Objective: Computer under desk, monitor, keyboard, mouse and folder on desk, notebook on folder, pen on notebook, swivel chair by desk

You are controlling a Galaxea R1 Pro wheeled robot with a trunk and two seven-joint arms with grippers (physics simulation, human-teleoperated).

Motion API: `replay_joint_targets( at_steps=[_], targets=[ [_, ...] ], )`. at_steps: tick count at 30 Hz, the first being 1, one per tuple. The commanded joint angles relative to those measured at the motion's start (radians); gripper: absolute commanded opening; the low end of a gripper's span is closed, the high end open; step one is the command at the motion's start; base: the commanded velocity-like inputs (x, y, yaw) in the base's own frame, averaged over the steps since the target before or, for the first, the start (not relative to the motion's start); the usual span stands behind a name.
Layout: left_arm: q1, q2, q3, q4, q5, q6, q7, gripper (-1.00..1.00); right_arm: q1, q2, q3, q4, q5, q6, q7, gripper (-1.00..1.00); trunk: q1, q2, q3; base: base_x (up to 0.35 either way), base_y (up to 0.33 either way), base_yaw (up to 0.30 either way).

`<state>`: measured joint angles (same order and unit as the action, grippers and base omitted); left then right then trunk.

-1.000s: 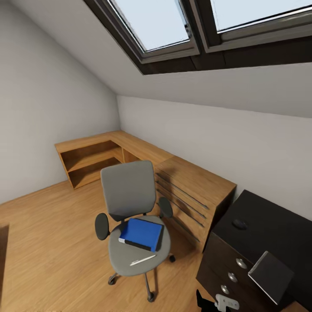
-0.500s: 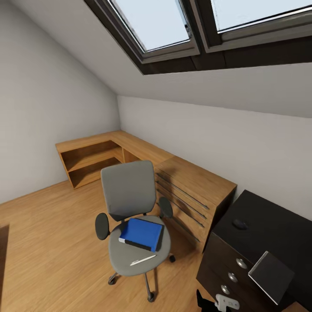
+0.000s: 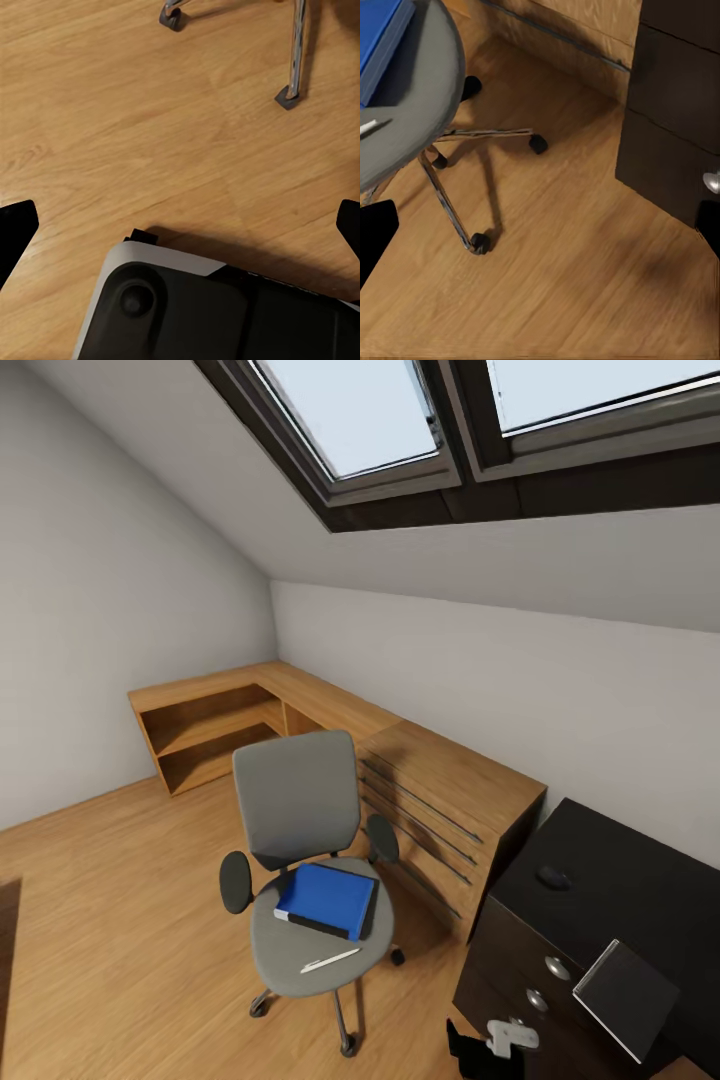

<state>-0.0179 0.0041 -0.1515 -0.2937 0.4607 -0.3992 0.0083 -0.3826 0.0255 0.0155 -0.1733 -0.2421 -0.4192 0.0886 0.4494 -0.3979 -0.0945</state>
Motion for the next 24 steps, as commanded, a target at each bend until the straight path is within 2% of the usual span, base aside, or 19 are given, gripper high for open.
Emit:
replay_joint_targets(
  at_steps=[1, 2, 3, 5, 6, 7, 8, 13, 16, 17, 19, 20, 21, 24],
  targets=[
    [-0.001, 0.0, -0.007, 0.001, 0.009, -0.004, 0.001, 1.0, -0.001, 0.001, 0.002, -0.05, 0.023, 0.054, -0.025, 1.0, 0.001, -0.002, -0.002, 0.0, 0.0, 0.0],
    [-0.001, 0.0, -0.007, 0.001, 0.009, -0.004, 0.001, 1.0, -0.002, 0.001, 0.003, -0.079, 0.038, 0.084, -0.041, 1.0, 0.001, -0.002, -0.002, 0.0, 0.0, 0.0],
    [-0.001, 0.0, -0.007, 0.001, 0.009, -0.004, 0.001, 1.0, -0.002, 0.001, 0.003, -0.141, 0.064, 0.148, -0.073, 1.0, 0.001, -0.002, -0.002, 0.0, 0.0, 0.0],
    [-0.001, 0.0, -0.006, 0.001, 0.009, -0.004, 0.001, 1.0, -0.002, 0.0, 0.004, -0.206, 0.082, 0.219, -0.099, 1.0, 0.001, -0.002, -0.002, 0.0, 0.0, 0.0],
    [-0.001, 0.0, -0.006, 0.001, 0.01, -0.004, 0.001, 1.0, -0.002, -0.002, 0.004, -0.274, 0.094, 0.296, -0.117, 1.0, 0.001, -0.002, -0.002, 0.0, 0.0, 0.0],
    [-0.001, 0.0, -0.006, 0.001, 0.011, -0.005, 0.001, 1.0, -0.003, -0.003, 0.004, -0.307, 0.098, 0.336, -0.123, 1.0, 0.001, -0.002, -0.002, 0.0, 0.0, 0.0],
    [-0.001, 0.0, -0.005, 0.001, 0.012, -0.005, 0.001, 1.0, -0.003, -0.004, 0.004, -0.375, 0.105, 0.42, -0.133, 1.0, 0.001, -0.002, -0.002, 0.0, 0.0, 0.0],
    [-0.001, 0.0, -0.004, 0.001, 0.013, -0.006, 0.001, 1.0, -0.005, -0.016, 0.004, -0.54, 0.112, 0.613, -0.143, 1.0, 0.001, -0.002, -0.002, 0.0, 0.0, 0.0],
    [-0.001, 0.0, -0.004, 0.001, 0.013, -0.006, 0.001, 1.0, -0.007, -0.031, 0.004, -0.62, 0.113, 0.702, -0.147, 1.0, 0.001, -0.002, -0.002, 0.0, 0.0, 0.0],
    [-0.001, 0.0, -0.004, 0.001, 0.013, -0.006, 0.001, 1.0, -0.01, -0.039, 0.004, -0.663, 0.114, 0.752, -0.149, 1.0, 0.001, -0.002, -0.002, 0.0, 0.0, 0.0],
    [-0.002, -0.001, -0.004, 0.001, 0.013, -0.006, 0.001, 1.0, -0.019, -0.045, 0.004, -0.703, 0.115, 0.8, -0.151, 1.0, 0.001, -0.002, -0.002, 0.0, 0.0, 0.0],
    [-0.002, -0.002, -0.003, 0.001, 0.013, -0.006, 0.001, 1.0, -0.031, -0.049, 0.003, -0.74, 0.115, 0.849, -0.151, 1.0, 0.001, -0.002, -0.002, 0.008, -0.007, 0.0],
    [-0.002, -0.002, -0.004, 0.001, 0.013, -0.006, 0.001, 1.0, -0.049, -0.056, 0.003, -0.804, 0.116, 0.93, -0.152, 1.0, 0.001, -0.002, -0.002, 0.137, -0.095, 0.0],
    [-0.001, -0.002, -0.005, 0.001, 0.013, -0.006, 0.001, 1.0, -0.056, -0.066, 0.002, -0.833, 0.116, 0.963, -0.151, 1.0, 0.001, -0.002, -0.002, 0.188, -0.127, 0.0]
  ],
)
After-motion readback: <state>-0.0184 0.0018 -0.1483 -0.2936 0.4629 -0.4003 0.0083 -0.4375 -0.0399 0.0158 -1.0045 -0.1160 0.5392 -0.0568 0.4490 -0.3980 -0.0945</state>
